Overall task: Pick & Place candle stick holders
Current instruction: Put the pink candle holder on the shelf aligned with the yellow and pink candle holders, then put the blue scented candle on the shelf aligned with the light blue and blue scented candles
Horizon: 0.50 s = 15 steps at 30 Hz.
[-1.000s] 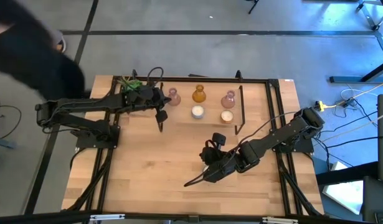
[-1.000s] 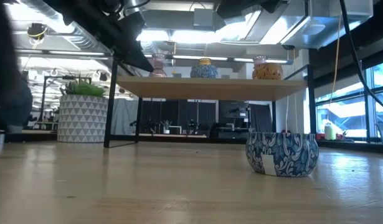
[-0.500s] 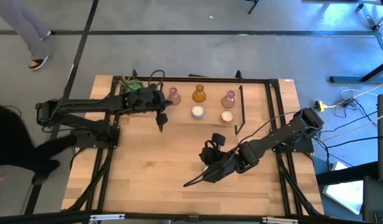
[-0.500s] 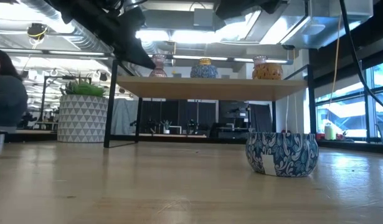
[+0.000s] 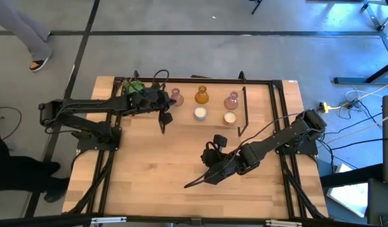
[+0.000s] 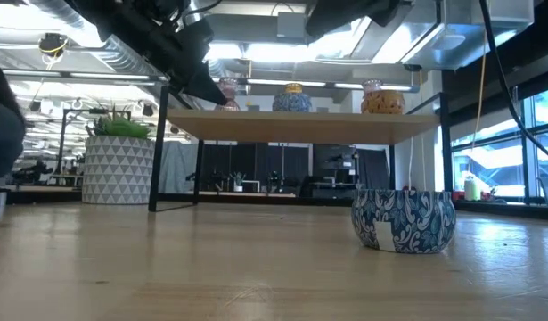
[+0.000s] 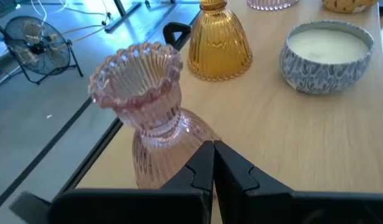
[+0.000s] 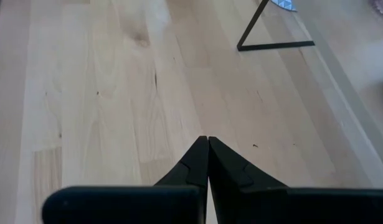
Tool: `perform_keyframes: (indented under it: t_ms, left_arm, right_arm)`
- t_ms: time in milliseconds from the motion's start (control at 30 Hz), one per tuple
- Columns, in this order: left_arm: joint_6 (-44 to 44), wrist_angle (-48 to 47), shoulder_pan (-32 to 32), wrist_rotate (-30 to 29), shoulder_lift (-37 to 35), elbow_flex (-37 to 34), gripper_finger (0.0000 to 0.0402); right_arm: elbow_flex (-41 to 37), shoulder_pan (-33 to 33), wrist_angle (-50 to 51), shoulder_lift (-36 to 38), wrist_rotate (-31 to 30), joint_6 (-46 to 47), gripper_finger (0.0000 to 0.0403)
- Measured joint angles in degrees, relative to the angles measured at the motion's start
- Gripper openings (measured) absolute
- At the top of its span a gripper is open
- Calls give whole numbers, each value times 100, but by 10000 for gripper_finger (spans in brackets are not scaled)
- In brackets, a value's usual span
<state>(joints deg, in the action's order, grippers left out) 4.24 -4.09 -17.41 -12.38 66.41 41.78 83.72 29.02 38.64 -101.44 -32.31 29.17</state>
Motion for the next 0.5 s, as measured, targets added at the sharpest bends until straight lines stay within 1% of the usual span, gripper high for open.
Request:
perform_keyframes:
  t_ms: [167,267,367,500]
  left_arm:
    - [12,77,0,-13,6,0,2]
    - [-64,-74,74,-12,-153,0,2]
    - [-206,-341,378,-2,-428,0,2]
    - [-502,-665,1047,238,-924,0,2]
  right_arm:
    - [0,1,17,0,2,0,10]
    - [-1,0,17,1,2,0,10]
    - [-1,18,20,1,52,-1,10]
    - [0,182,-7,4,344,-151,10]
